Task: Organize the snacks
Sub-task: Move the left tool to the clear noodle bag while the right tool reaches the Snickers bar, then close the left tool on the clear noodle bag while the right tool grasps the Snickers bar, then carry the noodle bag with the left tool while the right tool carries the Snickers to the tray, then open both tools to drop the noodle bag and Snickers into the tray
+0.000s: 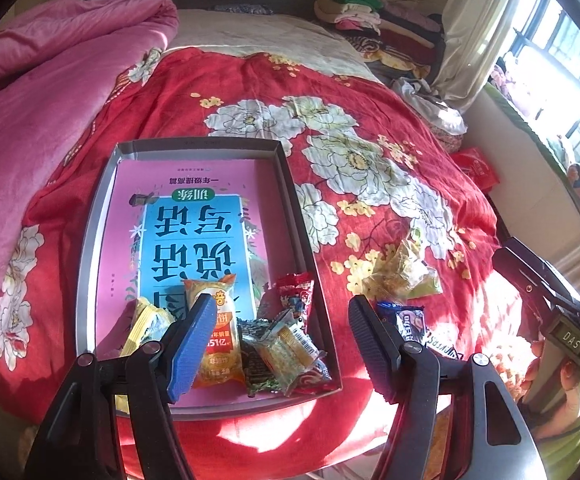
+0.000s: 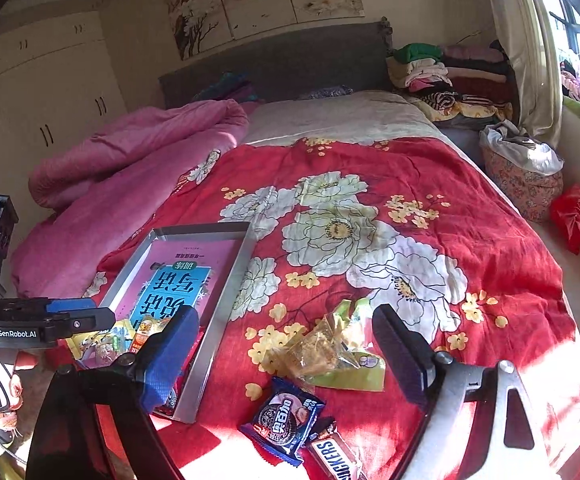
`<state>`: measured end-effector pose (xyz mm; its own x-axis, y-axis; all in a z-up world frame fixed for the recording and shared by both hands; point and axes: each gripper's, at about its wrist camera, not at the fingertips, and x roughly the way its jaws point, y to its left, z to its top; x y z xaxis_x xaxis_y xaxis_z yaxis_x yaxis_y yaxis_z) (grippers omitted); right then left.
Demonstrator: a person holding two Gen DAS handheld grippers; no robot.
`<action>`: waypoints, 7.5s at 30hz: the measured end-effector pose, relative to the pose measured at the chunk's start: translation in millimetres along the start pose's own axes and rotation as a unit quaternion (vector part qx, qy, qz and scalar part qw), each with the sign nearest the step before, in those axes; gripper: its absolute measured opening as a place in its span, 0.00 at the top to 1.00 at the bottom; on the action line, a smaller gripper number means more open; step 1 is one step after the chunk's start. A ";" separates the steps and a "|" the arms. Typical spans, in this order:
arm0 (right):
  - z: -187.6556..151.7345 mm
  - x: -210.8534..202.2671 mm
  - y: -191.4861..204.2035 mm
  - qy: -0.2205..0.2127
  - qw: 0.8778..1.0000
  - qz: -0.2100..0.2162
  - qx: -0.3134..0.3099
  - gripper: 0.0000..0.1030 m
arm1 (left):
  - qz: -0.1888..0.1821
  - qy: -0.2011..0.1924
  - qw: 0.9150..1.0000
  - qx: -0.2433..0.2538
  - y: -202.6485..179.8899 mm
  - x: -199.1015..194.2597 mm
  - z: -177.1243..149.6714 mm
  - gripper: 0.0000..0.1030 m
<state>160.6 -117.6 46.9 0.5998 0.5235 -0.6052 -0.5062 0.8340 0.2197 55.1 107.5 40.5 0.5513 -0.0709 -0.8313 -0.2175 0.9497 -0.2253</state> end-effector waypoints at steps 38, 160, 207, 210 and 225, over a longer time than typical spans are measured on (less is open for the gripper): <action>-51.3 16.0 -50.3 0.097 0.994 -0.049 -0.027 0.14 | -0.036 0.062 0.993 0.093 -85.1 47.8 -6.6 0.32; -41.7 87.2 184.8 0.170 0.950 0.177 -0.196 0.72 | 0.004 -0.002 0.994 -0.109 120.0 0.0 -39.2 0.62; -22.1 104.6 181.7 0.147 0.960 0.149 -0.185 0.63 | 0.012 0.018 0.996 -0.089 105.7 15.9 -34.6 0.55; -16.2 99.7 174.7 0.138 0.964 0.146 -0.176 0.59 | 0.010 0.012 0.996 -0.086 103.1 11.8 -32.4 0.49; 8.5 71.4 101.7 0.091 0.985 0.103 -0.105 0.53 | 0.013 -0.003 0.998 -0.057 71.6 -1.9 -19.4 0.40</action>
<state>157.2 6.1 32.6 0.3592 0.6218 -0.6959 -0.7341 0.6487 0.2007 22.8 169.7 16.0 0.5496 -0.0441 -0.8342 -0.3220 0.9103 -0.2602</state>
